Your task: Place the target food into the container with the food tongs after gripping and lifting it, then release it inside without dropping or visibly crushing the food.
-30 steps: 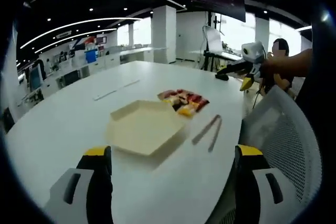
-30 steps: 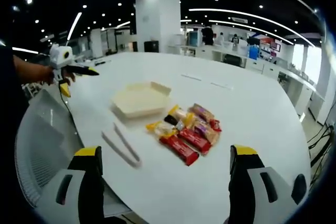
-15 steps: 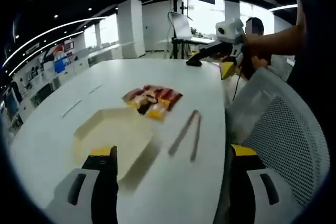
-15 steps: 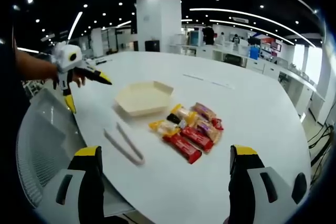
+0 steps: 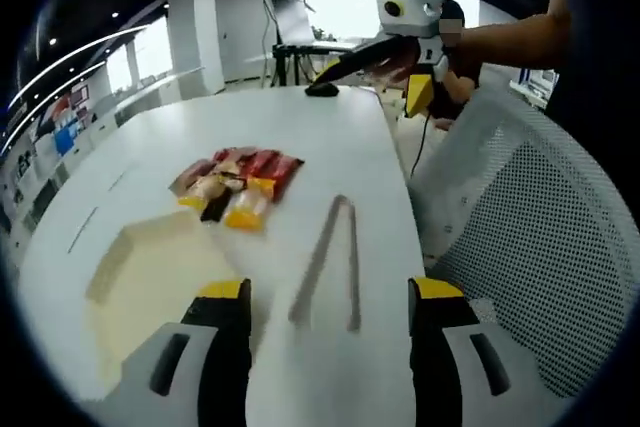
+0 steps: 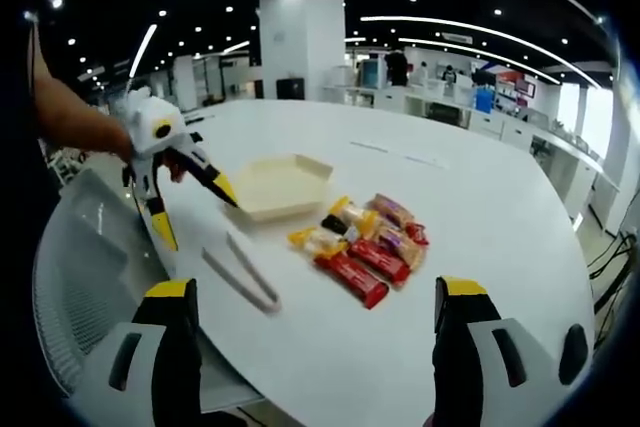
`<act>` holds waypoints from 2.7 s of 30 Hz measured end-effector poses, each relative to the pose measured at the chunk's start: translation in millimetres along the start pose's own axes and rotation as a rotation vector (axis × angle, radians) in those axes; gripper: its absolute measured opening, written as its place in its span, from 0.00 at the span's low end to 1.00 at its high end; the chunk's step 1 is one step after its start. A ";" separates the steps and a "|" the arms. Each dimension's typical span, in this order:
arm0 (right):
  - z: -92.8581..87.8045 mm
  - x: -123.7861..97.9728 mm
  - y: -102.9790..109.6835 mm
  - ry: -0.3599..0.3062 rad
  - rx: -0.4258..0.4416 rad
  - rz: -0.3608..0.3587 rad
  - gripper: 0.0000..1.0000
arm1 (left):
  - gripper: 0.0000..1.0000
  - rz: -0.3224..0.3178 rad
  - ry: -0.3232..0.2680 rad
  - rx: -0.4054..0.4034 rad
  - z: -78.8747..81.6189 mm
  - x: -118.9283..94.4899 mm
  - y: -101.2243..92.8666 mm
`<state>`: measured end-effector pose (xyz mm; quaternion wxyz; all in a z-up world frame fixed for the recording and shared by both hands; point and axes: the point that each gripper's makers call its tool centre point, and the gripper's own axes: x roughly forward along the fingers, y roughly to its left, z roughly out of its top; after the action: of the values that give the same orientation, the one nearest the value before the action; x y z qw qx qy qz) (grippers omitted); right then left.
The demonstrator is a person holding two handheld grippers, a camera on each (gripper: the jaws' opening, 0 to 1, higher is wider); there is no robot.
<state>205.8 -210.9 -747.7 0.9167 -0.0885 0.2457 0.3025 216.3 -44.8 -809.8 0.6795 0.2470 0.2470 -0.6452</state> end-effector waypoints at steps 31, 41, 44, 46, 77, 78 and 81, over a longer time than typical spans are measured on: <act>-4.5 4.7 -7.8 0.019 -0.017 0.009 0.99 | 0.12 -0.049 0.120 0.123 -19.5 34.3 3.9; -6.5 -0.2 -7.7 0.025 -0.018 0.004 0.99 | 0.09 -0.025 0.082 0.097 -12.5 28.5 9.6; -5.8 -2.0 -9.3 0.026 -0.019 0.001 0.99 | 0.09 -0.033 0.069 0.095 -6.3 22.1 10.8; -5.3 -3.0 -10.4 0.026 -0.021 0.000 0.99 | 0.08 -0.040 0.075 0.098 -6.3 18.6 11.8; 64.5 -7.6 -1.4 -0.070 -0.055 0.095 0.87 | 0.08 -0.044 -0.053 0.138 89.2 -90.5 52.9; 67.4 -7.5 1.1 -0.069 -0.057 0.104 0.84 | 0.08 -0.047 -0.058 0.140 92.0 -92.6 52.2; 82.3 -6.3 19.2 -0.078 -0.059 0.177 0.74 | 0.08 -0.061 -0.083 0.153 105.3 -100.4 46.1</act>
<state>222.5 -173.2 -673.8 0.8921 -0.0815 0.2079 0.3927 259.5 -35.7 -663.7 0.6485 0.2635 0.1761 -0.6921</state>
